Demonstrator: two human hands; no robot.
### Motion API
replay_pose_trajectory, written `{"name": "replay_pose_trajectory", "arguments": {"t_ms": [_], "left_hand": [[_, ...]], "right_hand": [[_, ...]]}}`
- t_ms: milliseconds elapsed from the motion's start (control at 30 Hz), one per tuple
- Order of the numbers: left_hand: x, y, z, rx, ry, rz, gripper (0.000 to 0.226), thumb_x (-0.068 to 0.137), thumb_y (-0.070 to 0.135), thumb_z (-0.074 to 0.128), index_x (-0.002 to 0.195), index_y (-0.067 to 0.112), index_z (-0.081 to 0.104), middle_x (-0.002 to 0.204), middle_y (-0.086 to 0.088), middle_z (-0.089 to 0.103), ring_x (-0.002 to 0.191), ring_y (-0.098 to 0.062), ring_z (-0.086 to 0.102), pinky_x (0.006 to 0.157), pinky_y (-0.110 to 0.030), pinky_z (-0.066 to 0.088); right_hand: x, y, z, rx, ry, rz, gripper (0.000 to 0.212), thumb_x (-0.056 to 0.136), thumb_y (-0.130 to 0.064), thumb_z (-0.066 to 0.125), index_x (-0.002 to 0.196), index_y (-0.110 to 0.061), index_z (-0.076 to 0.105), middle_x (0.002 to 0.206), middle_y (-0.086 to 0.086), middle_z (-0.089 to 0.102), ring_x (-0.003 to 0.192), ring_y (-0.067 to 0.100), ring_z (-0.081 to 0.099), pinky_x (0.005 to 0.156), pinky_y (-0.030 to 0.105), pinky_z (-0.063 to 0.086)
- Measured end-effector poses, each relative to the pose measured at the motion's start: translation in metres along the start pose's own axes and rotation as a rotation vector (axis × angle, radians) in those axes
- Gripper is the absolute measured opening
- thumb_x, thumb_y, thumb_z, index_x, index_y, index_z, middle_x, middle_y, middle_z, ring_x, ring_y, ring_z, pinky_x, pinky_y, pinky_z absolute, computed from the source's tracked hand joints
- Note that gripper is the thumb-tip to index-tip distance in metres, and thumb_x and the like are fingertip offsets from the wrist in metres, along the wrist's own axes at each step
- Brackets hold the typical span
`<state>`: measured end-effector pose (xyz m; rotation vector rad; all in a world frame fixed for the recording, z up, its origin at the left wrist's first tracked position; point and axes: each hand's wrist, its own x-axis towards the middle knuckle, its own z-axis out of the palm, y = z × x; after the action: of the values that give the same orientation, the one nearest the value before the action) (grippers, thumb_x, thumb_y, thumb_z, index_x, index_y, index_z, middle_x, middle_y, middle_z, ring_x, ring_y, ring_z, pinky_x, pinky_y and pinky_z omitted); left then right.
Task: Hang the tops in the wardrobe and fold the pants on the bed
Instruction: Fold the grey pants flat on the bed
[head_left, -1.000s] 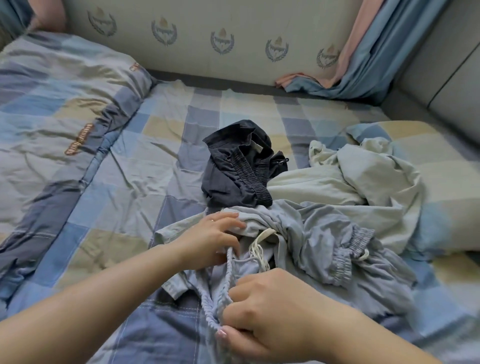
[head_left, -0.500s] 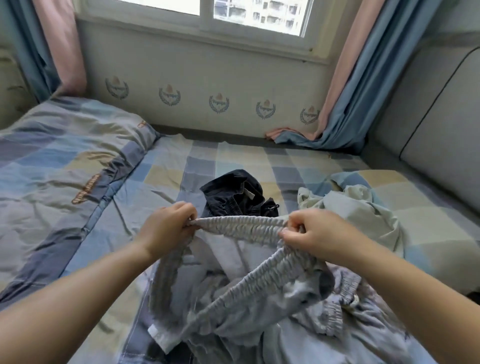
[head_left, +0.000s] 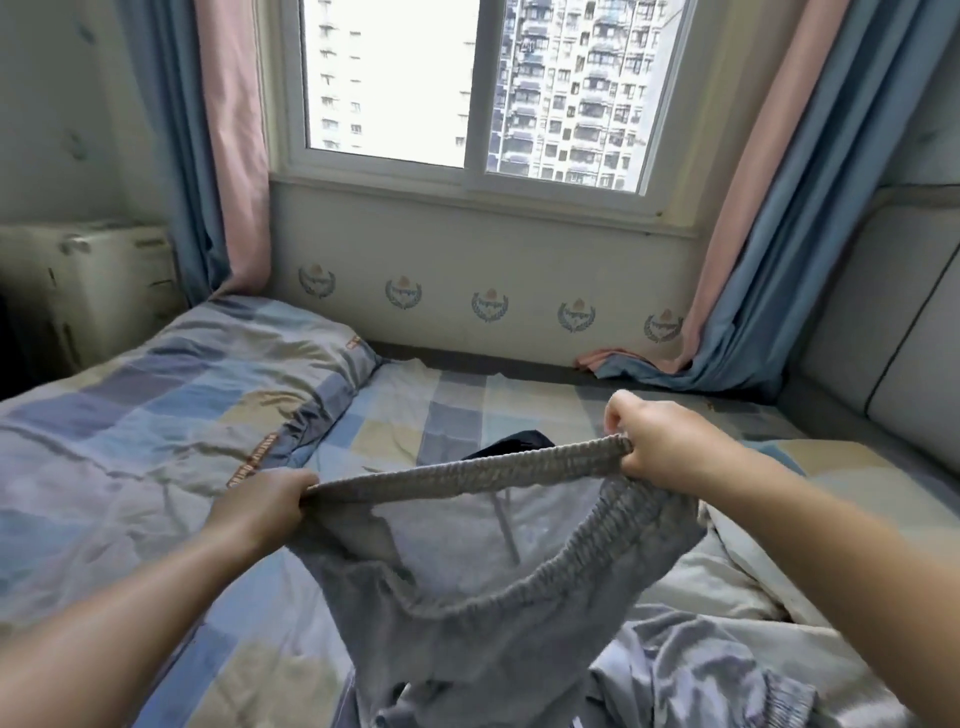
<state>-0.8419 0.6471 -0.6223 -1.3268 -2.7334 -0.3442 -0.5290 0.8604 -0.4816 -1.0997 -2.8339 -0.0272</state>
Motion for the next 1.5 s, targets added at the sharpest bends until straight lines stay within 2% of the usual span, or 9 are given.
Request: {"name": "replay_pose_trajectory", "arguments": {"t_ms": [133, 333, 467, 667, 767, 900, 1033, 1267, 1500], "left_hand": [[0.03, -0.012, -0.058, -0.117, 0.015, -0.03, 0.024, 0.077, 0.003, 0.049, 0.062, 0.022, 0.051, 0.079, -0.003, 0.059, 0.08, -0.025, 0.056, 0.065, -0.034, 0.046], [0.065, -0.021, -0.146, 0.151, 0.151, -0.069, 0.025, 0.082, 0.006, 0.045, 0.064, 0.023, 0.048, 0.085, 0.001, 0.057, 0.083, -0.022, 0.055, 0.056, -0.028, 0.034], [0.077, -0.053, -0.179, -0.285, 0.063, -0.25, 0.034, 0.079, -0.01, 0.045, 0.075, 0.016, 0.067, 0.069, -0.007, 0.062, 0.057, -0.021, 0.06, 0.041, -0.024, 0.048], [0.088, -0.084, -0.192, -0.992, 0.213, -0.379, 0.047, 0.086, -0.014, 0.024, 0.076, 0.011, 0.063, 0.069, -0.012, 0.058, 0.038, -0.015, 0.057, 0.032, -0.019, 0.045], [0.1, -0.095, -0.205, -1.073, 0.278, -0.376, 0.043, 0.088, -0.012, 0.027, 0.076, 0.01, 0.062, 0.073, -0.014, 0.058, 0.044, -0.019, 0.06, 0.039, -0.022, 0.051], [0.099, -0.12, -0.221, -0.425, 0.288, -0.267, 0.03, 0.082, -0.008, 0.04, 0.078, 0.012, 0.062, 0.083, -0.014, 0.064, 0.063, -0.023, 0.06, 0.054, -0.024, 0.054], [0.096, -0.142, -0.243, -0.342, 0.274, -0.271, 0.03, 0.083, -0.01, 0.037, 0.084, 0.011, 0.058, 0.093, -0.01, 0.064, 0.065, -0.029, 0.068, 0.049, -0.033, 0.056], [0.083, -0.164, -0.28, -1.204, 0.259, -0.131, 0.026, 0.097, -0.004, 0.041, 0.092, 0.006, 0.065, 0.087, -0.012, 0.068, 0.065, -0.008, 0.07, 0.055, -0.018, 0.056], [0.075, -0.124, -0.293, -1.252, 0.332, -0.215, 0.022, 0.095, 0.008, 0.043, 0.086, 0.007, 0.063, 0.083, -0.009, 0.063, 0.065, -0.017, 0.061, 0.054, -0.027, 0.059]], "right_hand": [[0.031, 0.001, -0.019, -0.227, 0.016, -0.025, 0.018, 0.08, -0.016, 0.059, 0.098, -0.022, 0.06, 0.098, -0.001, 0.062, 0.095, 0.023, 0.058, 0.066, 0.028, 0.042], [0.081, -0.022, -0.03, -0.429, -0.211, 0.139, 0.008, 0.082, -0.014, 0.05, 0.075, -0.013, 0.052, 0.072, 0.0, 0.053, 0.072, 0.023, 0.058, 0.066, 0.025, 0.05], [0.115, -0.056, -0.05, -0.007, -0.382, 0.244, 0.015, 0.088, -0.005, 0.04, 0.086, -0.004, 0.055, 0.054, 0.008, 0.059, 0.036, 0.017, 0.057, 0.036, 0.02, 0.044], [0.168, -0.102, -0.048, 0.71, -0.02, 0.28, 0.026, 0.088, 0.0, 0.035, 0.083, -0.011, 0.058, 0.08, 0.014, 0.052, 0.07, 0.026, 0.052, 0.067, 0.034, 0.048], [0.189, -0.115, -0.049, 0.306, 0.097, 0.153, 0.019, 0.084, -0.004, 0.045, 0.085, -0.014, 0.06, 0.09, 0.007, 0.06, 0.091, 0.028, 0.057, 0.07, 0.027, 0.042], [0.188, -0.121, -0.059, -0.28, 0.058, 0.164, 0.018, 0.081, -0.008, 0.051, 0.093, -0.018, 0.059, 0.105, 0.003, 0.065, 0.093, 0.023, 0.06, 0.071, 0.025, 0.041], [0.187, -0.121, -0.08, 0.057, 0.029, 0.224, 0.026, 0.081, -0.002, 0.04, 0.077, -0.011, 0.064, 0.061, 0.002, 0.07, 0.049, 0.015, 0.062, 0.05, 0.019, 0.043], [0.165, -0.118, -0.133, 0.977, 0.078, 0.14, 0.03, 0.095, -0.003, 0.036, 0.08, -0.014, 0.059, 0.06, 0.003, 0.054, 0.044, 0.009, 0.052, 0.042, 0.018, 0.047], [0.132, -0.123, -0.144, 1.195, 0.122, 0.153, 0.026, 0.095, -0.002, 0.041, 0.079, -0.01, 0.06, 0.079, 0.011, 0.06, 0.068, 0.022, 0.061, 0.064, 0.034, 0.058]]}}
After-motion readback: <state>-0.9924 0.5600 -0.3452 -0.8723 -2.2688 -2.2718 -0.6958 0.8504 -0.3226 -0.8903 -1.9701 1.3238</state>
